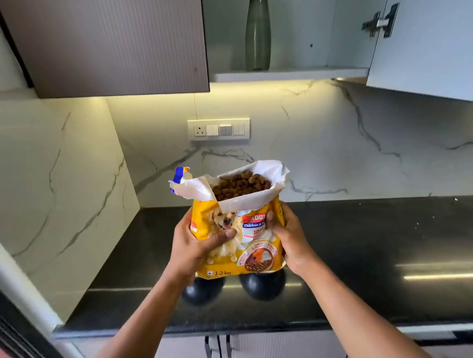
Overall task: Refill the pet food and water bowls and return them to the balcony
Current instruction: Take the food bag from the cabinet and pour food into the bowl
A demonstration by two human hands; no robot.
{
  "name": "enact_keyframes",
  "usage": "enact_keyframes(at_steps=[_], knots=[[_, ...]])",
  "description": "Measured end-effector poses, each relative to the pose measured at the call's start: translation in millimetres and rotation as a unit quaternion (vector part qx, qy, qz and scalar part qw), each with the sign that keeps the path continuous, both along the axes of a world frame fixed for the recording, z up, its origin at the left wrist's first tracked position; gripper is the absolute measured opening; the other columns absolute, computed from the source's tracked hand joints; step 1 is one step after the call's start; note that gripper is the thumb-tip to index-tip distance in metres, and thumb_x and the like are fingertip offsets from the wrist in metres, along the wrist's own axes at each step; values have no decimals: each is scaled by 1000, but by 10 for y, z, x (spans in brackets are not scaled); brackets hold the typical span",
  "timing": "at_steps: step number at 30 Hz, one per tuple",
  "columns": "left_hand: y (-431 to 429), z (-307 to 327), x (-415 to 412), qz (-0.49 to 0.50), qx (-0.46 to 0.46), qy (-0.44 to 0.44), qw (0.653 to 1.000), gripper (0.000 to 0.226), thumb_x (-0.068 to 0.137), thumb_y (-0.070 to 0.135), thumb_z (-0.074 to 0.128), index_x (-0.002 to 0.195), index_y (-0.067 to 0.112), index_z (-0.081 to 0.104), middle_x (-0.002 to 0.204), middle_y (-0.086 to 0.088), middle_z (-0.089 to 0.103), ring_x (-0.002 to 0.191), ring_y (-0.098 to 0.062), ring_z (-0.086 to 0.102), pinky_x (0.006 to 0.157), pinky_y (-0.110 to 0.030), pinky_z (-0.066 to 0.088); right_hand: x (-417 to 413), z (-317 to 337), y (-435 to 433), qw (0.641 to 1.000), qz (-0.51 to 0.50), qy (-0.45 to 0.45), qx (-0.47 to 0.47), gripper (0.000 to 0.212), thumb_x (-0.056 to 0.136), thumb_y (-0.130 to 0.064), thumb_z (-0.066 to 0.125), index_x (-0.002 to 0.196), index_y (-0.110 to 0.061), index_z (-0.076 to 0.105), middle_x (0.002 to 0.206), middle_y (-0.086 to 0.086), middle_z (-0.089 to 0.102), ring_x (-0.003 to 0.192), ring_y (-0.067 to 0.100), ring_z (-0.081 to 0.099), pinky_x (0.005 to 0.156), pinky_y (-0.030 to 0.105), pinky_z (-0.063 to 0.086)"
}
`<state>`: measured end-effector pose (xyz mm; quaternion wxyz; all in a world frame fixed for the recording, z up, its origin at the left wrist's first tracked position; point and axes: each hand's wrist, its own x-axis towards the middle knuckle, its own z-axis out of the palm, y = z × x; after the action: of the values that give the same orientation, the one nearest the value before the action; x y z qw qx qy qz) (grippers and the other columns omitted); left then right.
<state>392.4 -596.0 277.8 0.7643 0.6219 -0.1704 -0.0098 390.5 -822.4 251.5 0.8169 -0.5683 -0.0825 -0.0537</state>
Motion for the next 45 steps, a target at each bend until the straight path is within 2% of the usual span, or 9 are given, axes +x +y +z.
enact_keyframes(at_steps=[4, 7, 11, 23, 29, 32, 37, 40, 45], knots=[[125, -157, -114, -1, 37, 17, 999, 89, 54, 38, 99, 127, 9, 58, 119, -18, 73, 106, -40, 73, 87, -52, 61, 22, -123, 33, 996, 81, 22, -6, 123, 52, -61, 96, 148, -2, 48, 134, 25, 67, 121, 42, 67, 93, 49, 60], [199, -333, -170, -2, 69, 39, 997, 83, 57, 32, 97, 126, 11, 58, 118, -16, 74, 106, -39, 73, 86, -53, 61, 7, -315, 83, 993, 99, 58, 18, 124, 47, -56, 101, 146, -2, 50, 133, 27, 66, 123, 45, 65, 96, 53, 59], [258, -603, -190, 1, 116, 78, 990, 76, 62, 25, 90, 128, 14, 56, 119, -13, 74, 106, -36, 74, 85, -51, 62, -34, -685, 164, 981, 112, 125, 99, 113, 32, -46, 106, 128, -7, 62, 110, 16, 79, 101, 32, 77, 79, 44, 64], [-6, -1148, 160, 74, 226, 167, 957, 104, 49, 72, 87, 128, 11, 60, 115, -9, 75, 106, -29, 74, 88, -46, 62, 397, -1707, 34, 934, 208, 237, 169, 101, 58, -35, 101, 144, -11, 55, 131, 25, 67, 122, 43, 64, 101, 61, 54], [-181, -1243, 334, 81, 282, 174, 940, 85, 56, 67, 84, 123, 17, 64, 112, -4, 75, 104, -23, 74, 89, -49, 61, 583, -1963, -92, 918, 213, 266, 204, 78, 61, -31, 98, 132, -16, 68, 128, 23, 68, 119, 41, 65, 102, 61, 51], [-254, -1222, 404, 88, 292, 175, 936, 84, 48, 76, 82, 115, 27, 64, 108, 1, 76, 101, -16, 74, 84, -40, 63, 629, -1979, -115, 913, 200, 277, 225, 68, 66, -32, 95, 129, -19, 72, 128, 21, 69, 117, 39, 68, 99, 57, 56], [-304, -1154, 565, 85, 335, 156, 925, 58, 59, 62, 76, 107, 29, 68, 102, 0, 78, 98, -19, 76, 84, -43, 63, 696, -2032, -80, 902, 192, 286, 259, 77, 80, -34, 87, 147, -14, 56, 139, 27, 60, 127, 44, 60, 109, 63, 46], [-331, -1101, 661, 84, 363, 149, 916, 53, 61, 61, 76, 101, 27, 72, 96, 1, 79, 91, -17, 77, 82, -47, 63, 733, -2091, -80, 898, 187, 288, 274, 68, 83, -38, 84, 143, -15, 61, 140, 26, 61, 127, 43, 60, 114, 65, 38], [-391, -1051, 802, 76, 405, 143, 900, 47, 63, 63, 74, 99, 32, 71, 93, 6, 79, 88, -13, 76, 80, -41, 64, 755, -2060, -60, 893, 202, 271, 296, 63, 79, -46, 86, 134, -19, 71, 134, 21, 68, 122, 38, 66, 108, 59, 47]])
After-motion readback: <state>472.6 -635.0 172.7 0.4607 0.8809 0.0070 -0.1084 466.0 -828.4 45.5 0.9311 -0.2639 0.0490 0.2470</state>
